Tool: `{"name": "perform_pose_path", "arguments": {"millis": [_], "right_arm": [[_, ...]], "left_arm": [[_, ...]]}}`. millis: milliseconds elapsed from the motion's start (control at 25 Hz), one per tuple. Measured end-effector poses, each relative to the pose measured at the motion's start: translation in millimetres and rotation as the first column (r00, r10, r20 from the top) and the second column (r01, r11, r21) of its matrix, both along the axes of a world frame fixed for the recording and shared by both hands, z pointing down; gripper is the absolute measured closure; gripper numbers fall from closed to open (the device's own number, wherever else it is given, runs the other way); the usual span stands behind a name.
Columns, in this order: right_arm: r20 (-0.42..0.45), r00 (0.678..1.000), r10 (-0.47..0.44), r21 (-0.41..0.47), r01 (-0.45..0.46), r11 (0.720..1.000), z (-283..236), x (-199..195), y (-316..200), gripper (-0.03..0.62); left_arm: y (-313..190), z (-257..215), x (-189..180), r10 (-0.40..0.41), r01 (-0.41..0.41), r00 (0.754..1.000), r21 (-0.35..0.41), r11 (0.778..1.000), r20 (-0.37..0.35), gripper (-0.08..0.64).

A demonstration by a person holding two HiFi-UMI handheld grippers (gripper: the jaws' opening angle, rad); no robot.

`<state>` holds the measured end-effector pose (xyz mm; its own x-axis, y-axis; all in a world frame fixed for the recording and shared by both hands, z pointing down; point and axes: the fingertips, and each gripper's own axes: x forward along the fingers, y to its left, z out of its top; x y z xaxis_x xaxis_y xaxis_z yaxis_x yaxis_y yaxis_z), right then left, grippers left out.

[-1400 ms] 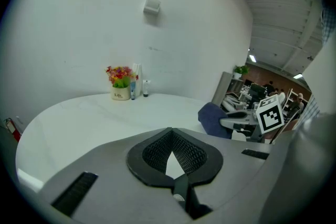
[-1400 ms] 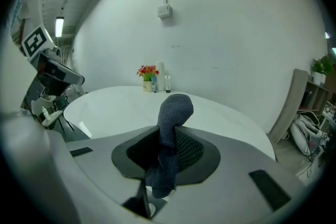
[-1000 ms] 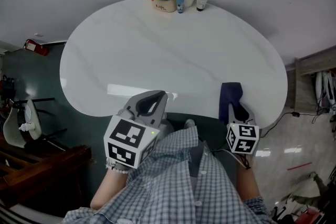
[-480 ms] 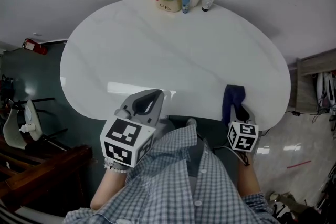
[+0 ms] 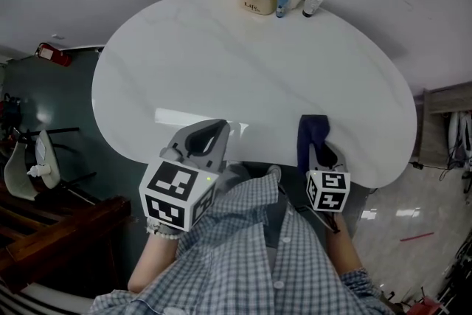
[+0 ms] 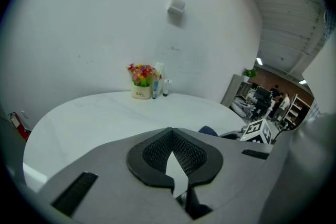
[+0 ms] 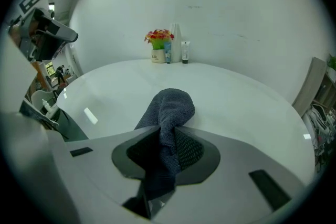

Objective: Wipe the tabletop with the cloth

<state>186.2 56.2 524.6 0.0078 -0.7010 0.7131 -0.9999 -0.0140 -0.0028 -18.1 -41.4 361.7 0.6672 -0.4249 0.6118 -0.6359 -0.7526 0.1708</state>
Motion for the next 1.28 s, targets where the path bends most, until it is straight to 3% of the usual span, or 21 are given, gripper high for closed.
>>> {"name": "perform_pose_path", "arguments": {"millis": [560,960,1280], "right_arm": [[0.034,0.984,-0.174,0.022,0.174,0.985,-1.6,-105.0,-58.5,0.515],[0.091,0.927,-0.363,0.039,0.361,0.932,-4.1,-211.8,-93.7,0.515],[0.104,0.89,-0.443,0.058,0.44,0.896,-4.7,-262.1,-111.3,0.515]], "left_arm": [[-28.1,1.4,-57.7,-0.029,0.029,1.0,0.002,1.0,0.0,0.558],[-50.2,2.5,-85.5,-0.017,0.018,1.0,0.012,1.0,-0.007,0.558],[-57.7,5.5,-93.9,0.007,-0.007,1.0,0.017,1.0,-0.006,0.558]]}}
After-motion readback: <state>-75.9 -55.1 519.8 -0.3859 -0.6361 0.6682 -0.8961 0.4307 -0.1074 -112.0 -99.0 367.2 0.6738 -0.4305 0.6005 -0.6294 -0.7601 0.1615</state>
